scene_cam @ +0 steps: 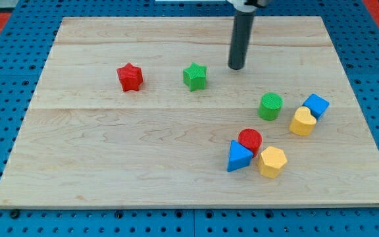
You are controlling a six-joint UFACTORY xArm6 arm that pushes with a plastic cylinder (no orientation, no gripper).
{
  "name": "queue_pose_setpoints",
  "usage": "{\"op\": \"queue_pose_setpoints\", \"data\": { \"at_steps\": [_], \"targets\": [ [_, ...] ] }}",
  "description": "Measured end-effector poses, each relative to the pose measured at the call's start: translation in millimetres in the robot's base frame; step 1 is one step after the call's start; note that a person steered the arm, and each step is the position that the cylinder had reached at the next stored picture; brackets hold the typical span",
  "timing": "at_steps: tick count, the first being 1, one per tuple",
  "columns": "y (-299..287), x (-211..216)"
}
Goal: Push the green star into the green circle
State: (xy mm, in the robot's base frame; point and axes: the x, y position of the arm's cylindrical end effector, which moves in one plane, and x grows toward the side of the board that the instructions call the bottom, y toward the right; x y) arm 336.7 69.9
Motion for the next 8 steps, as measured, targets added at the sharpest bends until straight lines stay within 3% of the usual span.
{"op": "queue_pose_setpoints", "data": {
  "at_steps": [1,2,3,4,5,7,8],
  "targets": [
    [-58.2,61.1],
    [-9.0,122.5],
    [5.5,69.0],
    [-40.0,9.3],
    [-90.2,-3.5],
    [-57.1,108.1],
    [-58.0,79.6]
  ]
}}
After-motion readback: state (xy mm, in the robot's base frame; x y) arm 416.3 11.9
